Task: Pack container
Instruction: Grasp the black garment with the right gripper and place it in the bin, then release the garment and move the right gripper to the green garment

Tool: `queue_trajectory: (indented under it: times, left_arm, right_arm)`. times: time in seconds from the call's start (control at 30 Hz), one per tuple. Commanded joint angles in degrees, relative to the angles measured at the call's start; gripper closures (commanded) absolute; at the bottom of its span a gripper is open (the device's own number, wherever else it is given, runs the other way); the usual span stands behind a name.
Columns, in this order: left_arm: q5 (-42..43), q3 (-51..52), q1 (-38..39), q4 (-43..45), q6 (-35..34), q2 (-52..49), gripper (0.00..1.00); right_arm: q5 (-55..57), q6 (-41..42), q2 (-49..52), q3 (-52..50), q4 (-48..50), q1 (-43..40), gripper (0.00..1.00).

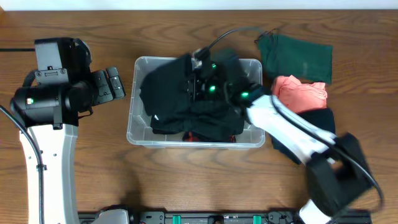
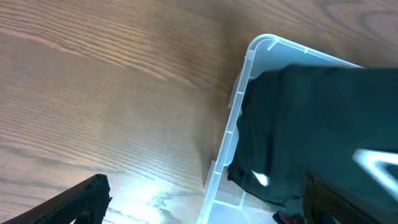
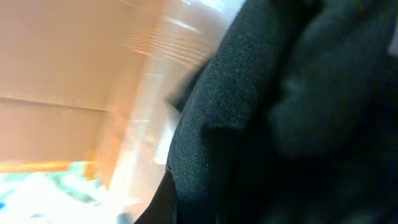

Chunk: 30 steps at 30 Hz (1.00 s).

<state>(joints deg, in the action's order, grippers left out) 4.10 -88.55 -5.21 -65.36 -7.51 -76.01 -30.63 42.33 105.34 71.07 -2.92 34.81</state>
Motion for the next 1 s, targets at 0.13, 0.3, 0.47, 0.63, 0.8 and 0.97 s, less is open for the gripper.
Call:
queue_trajectory:
  times: [0.13, 0.3, 0.47, 0.63, 0.8, 0.97]
  left_arm:
    - [-0.28, -0.70, -0.24, 0.04, -0.26, -0.02, 0.02]
    - [-0.28, -0.70, -0.24, 0.04, -0.26, -0.02, 0.02]
    - [-0.28, -0.70, -0.24, 0.04, -0.26, -0.02, 0.02]
    - [-0.28, -0.70, -0.24, 0.04, -0.26, -0.02, 0.02]
    - [-0.28, -0.70, -0.24, 0.04, -0.26, -0.02, 0.02]
    - [-0.28, -0.72, -0.24, 0.04, -0.26, -0.02, 0.02]
  right_arm:
    - [7.56, -7.08, 4.66, 0.28, -9.14, -0.70, 0.97]
    - [8.17, -15.41, 0.02, 0.28, -15.12, -2.08, 0.72]
    - [10.99, -19.32, -10.40, 0.28, -23.39, -5.27, 0.46]
    - [11.78, -21.42, -25.11, 0.28, -31.45, -14.34, 0.31]
    - [11.06, -24.48, -35.01, 0.28, -40.02, -30.36, 0.26]
    - [5.92, -32.52, -35.52, 0.26, -48.11, -49.99, 0.23]
